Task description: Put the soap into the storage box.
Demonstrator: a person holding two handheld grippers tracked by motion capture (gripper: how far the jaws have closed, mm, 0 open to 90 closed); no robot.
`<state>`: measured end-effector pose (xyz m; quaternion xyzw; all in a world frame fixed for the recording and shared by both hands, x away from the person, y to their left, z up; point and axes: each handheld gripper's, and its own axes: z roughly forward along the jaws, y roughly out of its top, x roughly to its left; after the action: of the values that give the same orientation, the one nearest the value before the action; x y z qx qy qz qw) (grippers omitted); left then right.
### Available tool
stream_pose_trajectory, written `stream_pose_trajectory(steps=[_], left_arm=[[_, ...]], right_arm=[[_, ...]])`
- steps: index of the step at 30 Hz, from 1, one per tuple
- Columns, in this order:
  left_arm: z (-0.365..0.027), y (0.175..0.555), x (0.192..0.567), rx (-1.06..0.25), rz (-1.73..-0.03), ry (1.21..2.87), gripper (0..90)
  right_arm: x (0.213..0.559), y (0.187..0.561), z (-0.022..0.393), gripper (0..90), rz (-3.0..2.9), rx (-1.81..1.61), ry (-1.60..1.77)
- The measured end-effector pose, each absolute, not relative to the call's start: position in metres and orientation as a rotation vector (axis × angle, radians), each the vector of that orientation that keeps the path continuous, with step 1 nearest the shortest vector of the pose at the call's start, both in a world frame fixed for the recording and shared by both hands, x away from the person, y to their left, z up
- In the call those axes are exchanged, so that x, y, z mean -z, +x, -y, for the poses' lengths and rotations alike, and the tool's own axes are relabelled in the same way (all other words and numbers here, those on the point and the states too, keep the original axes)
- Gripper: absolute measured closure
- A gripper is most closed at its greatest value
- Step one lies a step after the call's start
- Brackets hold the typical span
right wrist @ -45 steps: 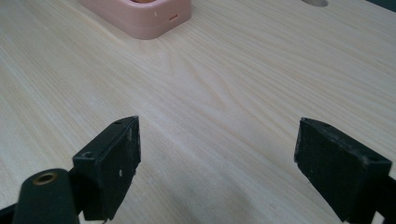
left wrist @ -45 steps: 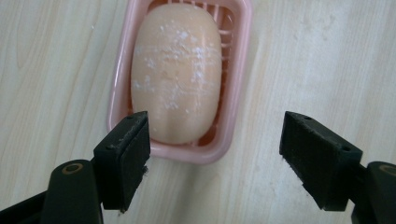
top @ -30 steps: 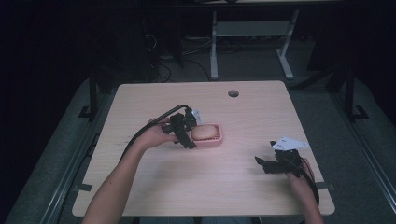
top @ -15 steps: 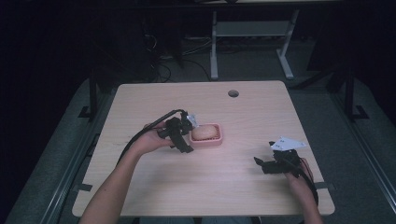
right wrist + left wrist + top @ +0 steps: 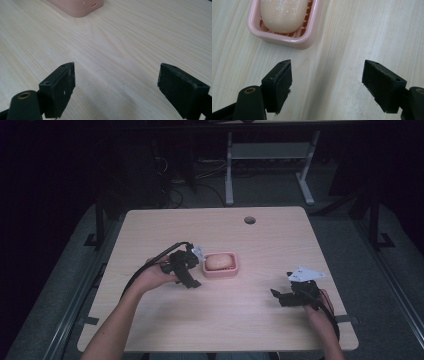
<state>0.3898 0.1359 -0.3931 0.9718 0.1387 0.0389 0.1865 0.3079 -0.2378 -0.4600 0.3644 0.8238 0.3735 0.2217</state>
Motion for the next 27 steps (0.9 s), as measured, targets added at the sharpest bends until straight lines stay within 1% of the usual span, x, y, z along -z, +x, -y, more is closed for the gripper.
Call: stream_pose_trajectory(steps=[27], left_arm=[[-0.164,0.367,0.405,-0.099,-0.440,2.692,24.0]], right_arm=[[0.461,0.309,0.239,13.9,-2.279,-1.017,1.019]])
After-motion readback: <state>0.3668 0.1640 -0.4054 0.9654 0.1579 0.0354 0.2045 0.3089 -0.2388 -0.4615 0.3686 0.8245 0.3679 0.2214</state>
